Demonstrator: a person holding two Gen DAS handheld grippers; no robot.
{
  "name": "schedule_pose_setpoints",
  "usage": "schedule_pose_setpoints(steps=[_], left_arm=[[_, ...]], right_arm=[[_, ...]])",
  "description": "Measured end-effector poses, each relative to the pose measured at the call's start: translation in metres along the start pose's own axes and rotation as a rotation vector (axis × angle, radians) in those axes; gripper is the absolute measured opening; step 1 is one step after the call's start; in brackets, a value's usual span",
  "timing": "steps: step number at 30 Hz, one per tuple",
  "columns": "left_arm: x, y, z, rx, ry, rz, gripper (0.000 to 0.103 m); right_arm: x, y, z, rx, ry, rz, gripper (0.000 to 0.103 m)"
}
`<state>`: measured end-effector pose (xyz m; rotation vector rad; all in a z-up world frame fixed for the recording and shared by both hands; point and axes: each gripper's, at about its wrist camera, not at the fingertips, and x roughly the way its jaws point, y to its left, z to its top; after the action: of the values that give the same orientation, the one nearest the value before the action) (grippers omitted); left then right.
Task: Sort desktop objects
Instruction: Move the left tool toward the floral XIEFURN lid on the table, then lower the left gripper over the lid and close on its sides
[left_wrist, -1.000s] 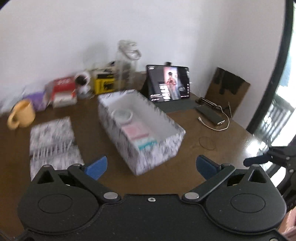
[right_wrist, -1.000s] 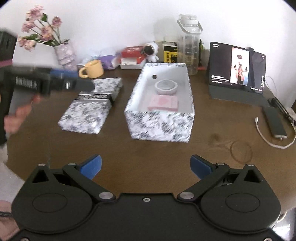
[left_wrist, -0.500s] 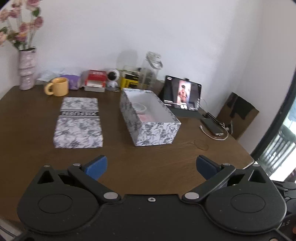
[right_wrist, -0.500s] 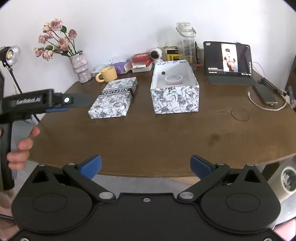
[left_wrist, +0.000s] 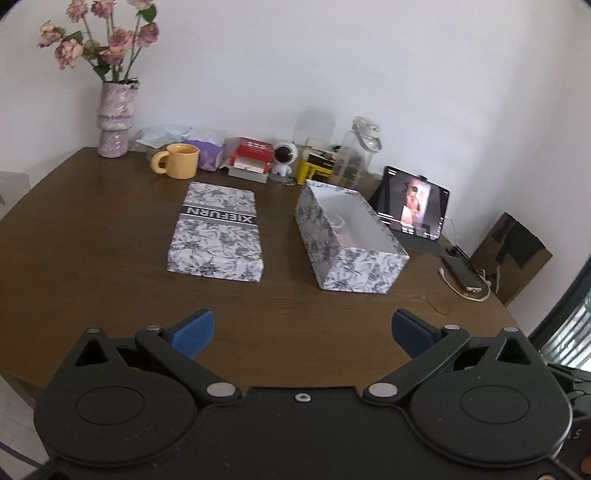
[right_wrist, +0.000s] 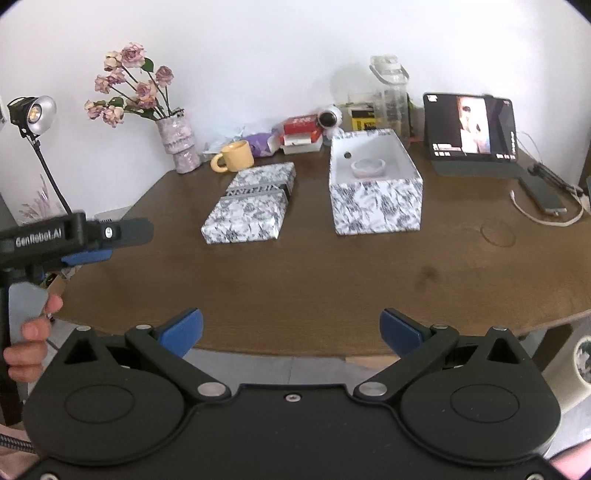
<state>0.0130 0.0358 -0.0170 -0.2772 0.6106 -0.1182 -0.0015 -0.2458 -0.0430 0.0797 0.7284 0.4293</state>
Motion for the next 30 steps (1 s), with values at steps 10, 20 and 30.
schedule_pose_setpoints(steps=[10, 20, 30], left_arm=[[0.019, 0.027, 0.02, -0.018, 0.017, 0.029, 0.103], [0.047, 0.05, 0.029, -0.037, 0.076, 0.092, 0.103], [0.092, 0.083, 0.058, -0.079, 0.117, 0.104, 0.103]], right_arm=[[0.034, 0.017, 0.018, -0.026, 0.032, 0.032, 0.103], [0.079, 0.022, 0.029, -0.001, 0.106, 0.078, 0.103], [0.131, 0.03, 0.053, -0.028, 0.155, 0.108, 0.103]])
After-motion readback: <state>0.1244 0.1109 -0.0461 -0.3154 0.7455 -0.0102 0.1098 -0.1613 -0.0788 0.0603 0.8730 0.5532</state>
